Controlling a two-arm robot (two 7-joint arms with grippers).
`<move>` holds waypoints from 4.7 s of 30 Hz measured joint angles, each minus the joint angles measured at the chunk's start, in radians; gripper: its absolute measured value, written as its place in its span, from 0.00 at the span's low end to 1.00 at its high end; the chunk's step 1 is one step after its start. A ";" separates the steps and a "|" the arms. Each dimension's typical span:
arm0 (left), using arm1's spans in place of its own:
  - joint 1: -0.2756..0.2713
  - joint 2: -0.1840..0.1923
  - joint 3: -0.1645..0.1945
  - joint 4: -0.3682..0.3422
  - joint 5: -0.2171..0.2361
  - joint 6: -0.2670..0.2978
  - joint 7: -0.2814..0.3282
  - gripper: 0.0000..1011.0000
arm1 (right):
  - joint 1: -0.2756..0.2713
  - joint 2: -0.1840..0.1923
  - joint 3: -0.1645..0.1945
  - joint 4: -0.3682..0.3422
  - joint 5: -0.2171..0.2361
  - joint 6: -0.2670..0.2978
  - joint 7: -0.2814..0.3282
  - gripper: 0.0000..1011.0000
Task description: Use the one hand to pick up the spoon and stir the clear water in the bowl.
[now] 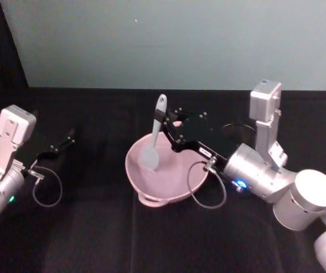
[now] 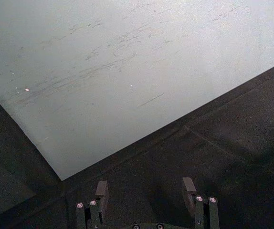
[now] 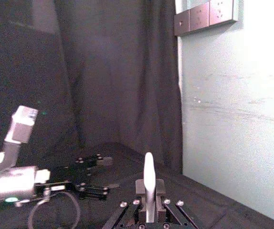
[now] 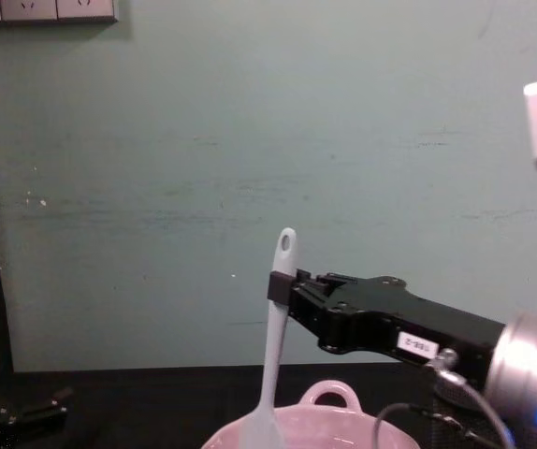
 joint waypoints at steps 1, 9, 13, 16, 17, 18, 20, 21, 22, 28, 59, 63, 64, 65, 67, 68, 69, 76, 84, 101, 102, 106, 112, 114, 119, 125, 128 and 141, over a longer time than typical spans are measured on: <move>0.000 0.000 0.000 0.000 0.000 0.000 0.000 1.00 | 0.015 -0.014 -0.003 0.028 -0.014 -0.016 -0.008 0.12; 0.000 0.000 0.000 0.000 0.000 0.000 0.000 1.00 | 0.044 -0.051 -0.001 0.098 -0.114 -0.095 -0.075 0.12; 0.000 0.000 0.000 0.000 0.000 0.000 0.000 1.00 | 0.039 -0.045 0.011 0.092 -0.173 -0.118 -0.117 0.12; 0.000 0.000 0.000 0.000 0.000 0.000 0.000 1.00 | 0.024 -0.028 0.024 0.066 -0.191 -0.115 -0.127 0.12; 0.000 0.000 0.000 0.000 0.000 0.000 0.000 1.00 | 0.015 -0.017 0.031 0.050 -0.195 -0.106 -0.127 0.12; 0.000 0.000 0.000 0.000 0.000 0.000 0.000 1.00 | 0.015 -0.017 0.031 0.050 -0.195 -0.106 -0.127 0.12; 0.000 0.000 0.000 0.000 0.000 0.000 0.000 1.00 | -0.002 0.004 0.039 0.020 -0.199 -0.092 -0.124 0.12; 0.000 0.000 0.000 0.000 0.000 0.000 0.000 1.00 | -0.015 0.016 0.045 -0.001 -0.201 -0.082 -0.119 0.12; 0.000 0.000 0.000 0.000 0.000 0.000 0.000 1.00 | -0.021 0.022 0.048 -0.012 -0.201 -0.076 -0.114 0.12; 0.000 0.000 0.000 0.000 0.000 0.000 0.000 1.00 | -0.073 0.067 0.070 -0.092 -0.162 -0.030 -0.060 0.12; 0.000 0.000 0.000 0.000 0.000 0.000 0.000 1.00 | 0.013 -0.065 -0.009 0.069 -0.189 -0.116 -0.078 0.12; 0.000 0.000 0.000 0.000 0.000 0.000 0.000 1.00 | 0.021 -0.078 0.006 0.099 -0.244 -0.149 -0.125 0.12; 0.000 0.000 0.000 0.000 0.000 0.000 0.000 1.00 | 0.021 -0.078 0.006 0.099 -0.244 -0.149 -0.125 0.12; 0.000 0.000 0.000 0.000 0.000 0.000 0.000 1.00 | 0.021 -0.078 0.012 0.100 -0.258 -0.156 -0.137 0.12; 0.000 0.000 0.000 0.000 0.000 0.000 0.000 1.00 | 0.019 -0.077 0.018 0.099 -0.272 -0.162 -0.149 0.12; 0.000 0.000 0.000 0.000 0.000 0.000 0.000 1.00 | 0.017 -0.075 0.022 0.097 -0.279 -0.163 -0.154 0.12; 0.000 0.000 0.000 0.000 0.000 0.000 0.000 1.00 | 0.011 -0.070 0.030 0.089 -0.291 -0.164 -0.164 0.12; 0.000 0.000 0.000 0.000 0.000 0.000 0.000 1.00 | -0.027 -0.031 0.061 0.024 -0.308 -0.128 -0.168 0.12; 0.000 0.000 0.000 0.000 0.000 0.000 0.000 1.00 | -0.094 0.023 0.084 -0.082 -0.263 -0.055 -0.108 0.12; 0.000 0.000 0.000 0.000 0.000 0.000 0.000 1.00 | -0.104 0.027 0.034 -0.098 -0.083 0.011 0.025 0.12; 0.000 0.000 0.000 0.000 0.000 0.000 0.000 1.00 | -0.098 0.023 0.031 -0.090 -0.079 0.010 0.027 0.12; 0.000 0.000 0.000 0.000 0.000 0.000 0.000 1.00 | -0.071 -0.004 0.017 -0.049 -0.062 -0.010 0.030 0.12; 0.000 0.000 0.000 0.000 0.000 0.000 0.000 1.00 | -0.016 -0.057 0.006 0.040 -0.061 -0.064 0.011 0.12; 0.000 0.000 0.000 0.000 0.000 0.000 0.000 1.00 | -0.004 -0.067 0.006 0.062 -0.069 -0.075 0.001 0.12; 0.000 0.000 0.000 0.000 0.000 0.000 0.000 1.00 | 0.022 -0.097 0.019 0.124 -0.106 -0.108 -0.054 0.12; 0.000 0.000 0.000 0.000 0.000 0.000 0.000 1.00 | 0.024 -0.104 0.040 0.141 -0.163 -0.133 -0.111 0.12; 0.000 0.000 0.000 0.000 0.000 0.000 0.000 1.00 | 0.014 -0.096 0.055 0.130 -0.190 -0.137 -0.134 0.12; 0.000 0.000 0.000 0.000 0.000 0.000 0.000 1.00 | -0.082 -0.036 0.111 -0.031 -0.172 -0.041 -0.129 0.12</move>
